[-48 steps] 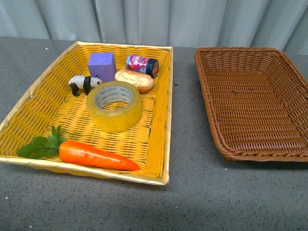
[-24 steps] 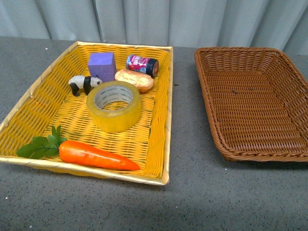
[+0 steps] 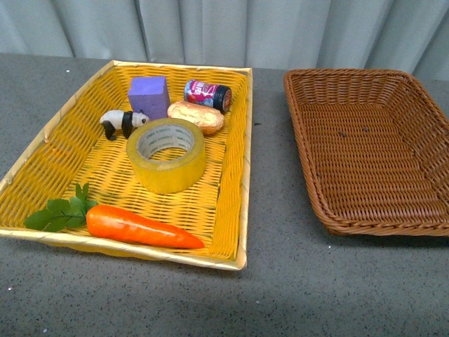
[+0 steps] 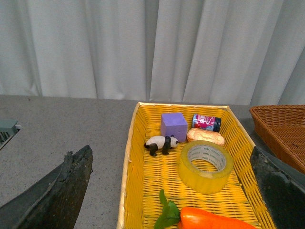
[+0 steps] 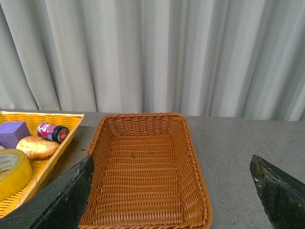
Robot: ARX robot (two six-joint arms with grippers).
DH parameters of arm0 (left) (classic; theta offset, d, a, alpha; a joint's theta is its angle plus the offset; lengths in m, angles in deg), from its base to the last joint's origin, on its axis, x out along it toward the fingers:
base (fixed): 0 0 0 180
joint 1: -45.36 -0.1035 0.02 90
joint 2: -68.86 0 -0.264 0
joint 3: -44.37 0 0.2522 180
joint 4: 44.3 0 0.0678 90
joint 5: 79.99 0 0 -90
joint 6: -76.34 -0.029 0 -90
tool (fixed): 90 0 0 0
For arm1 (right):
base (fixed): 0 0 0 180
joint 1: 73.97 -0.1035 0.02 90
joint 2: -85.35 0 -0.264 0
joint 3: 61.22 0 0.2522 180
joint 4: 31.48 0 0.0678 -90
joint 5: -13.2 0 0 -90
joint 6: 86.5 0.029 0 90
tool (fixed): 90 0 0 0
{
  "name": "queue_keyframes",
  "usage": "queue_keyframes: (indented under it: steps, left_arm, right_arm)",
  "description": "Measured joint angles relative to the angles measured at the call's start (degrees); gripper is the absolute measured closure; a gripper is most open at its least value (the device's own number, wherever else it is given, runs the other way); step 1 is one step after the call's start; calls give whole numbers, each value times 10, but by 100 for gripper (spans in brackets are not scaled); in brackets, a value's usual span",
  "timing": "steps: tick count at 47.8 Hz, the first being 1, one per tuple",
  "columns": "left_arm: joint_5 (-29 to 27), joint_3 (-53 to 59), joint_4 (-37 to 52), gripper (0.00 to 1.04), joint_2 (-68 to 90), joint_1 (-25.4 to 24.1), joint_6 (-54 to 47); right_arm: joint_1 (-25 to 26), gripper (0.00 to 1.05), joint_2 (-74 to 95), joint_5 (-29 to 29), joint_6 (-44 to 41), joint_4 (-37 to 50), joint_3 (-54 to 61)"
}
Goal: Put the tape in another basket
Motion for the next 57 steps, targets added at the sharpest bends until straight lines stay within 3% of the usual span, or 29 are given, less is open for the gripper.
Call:
queue_keyframes:
  steps: [8, 13, 21, 57]
  left_arm:
    - [0, 0, 0, 7, 0, 0, 0]
    - [0, 0, 0, 7, 0, 0, 0]
    - [0, 0, 0, 7, 0, 0, 0]
    - [0, 0, 0, 7, 0, 0, 0]
  right_arm:
    - [0, 9, 0, 0, 0, 0, 0]
    - [0, 26, 0, 0, 0, 0, 0]
    - [0, 7, 0, 0, 0, 0, 0]
    - [0, 9, 0, 0, 0, 0, 0]
